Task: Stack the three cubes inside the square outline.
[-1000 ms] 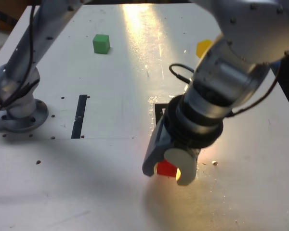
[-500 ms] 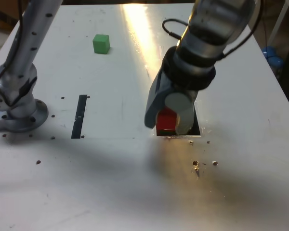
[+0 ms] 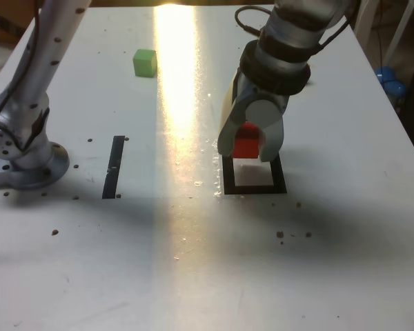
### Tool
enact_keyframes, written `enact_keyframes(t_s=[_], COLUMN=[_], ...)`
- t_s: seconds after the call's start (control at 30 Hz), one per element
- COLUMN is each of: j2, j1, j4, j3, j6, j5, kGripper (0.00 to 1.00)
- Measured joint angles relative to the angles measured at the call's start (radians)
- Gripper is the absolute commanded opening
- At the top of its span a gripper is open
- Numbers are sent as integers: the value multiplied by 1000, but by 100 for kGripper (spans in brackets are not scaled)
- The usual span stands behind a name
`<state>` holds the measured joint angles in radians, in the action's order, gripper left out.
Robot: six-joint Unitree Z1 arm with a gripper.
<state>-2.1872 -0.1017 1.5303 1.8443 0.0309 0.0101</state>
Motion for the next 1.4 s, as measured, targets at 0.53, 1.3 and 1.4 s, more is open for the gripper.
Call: enact_keyframes(t_s=[0.53,1.3,1.4], j2=[-69,-84,-84], j1=[16,22,25], j4=[-39,-70,-70], j3=[8,-3,-4], j6=[-25,-57,-57], j5=[-32,-49,-45], kGripper=[30,99,99])
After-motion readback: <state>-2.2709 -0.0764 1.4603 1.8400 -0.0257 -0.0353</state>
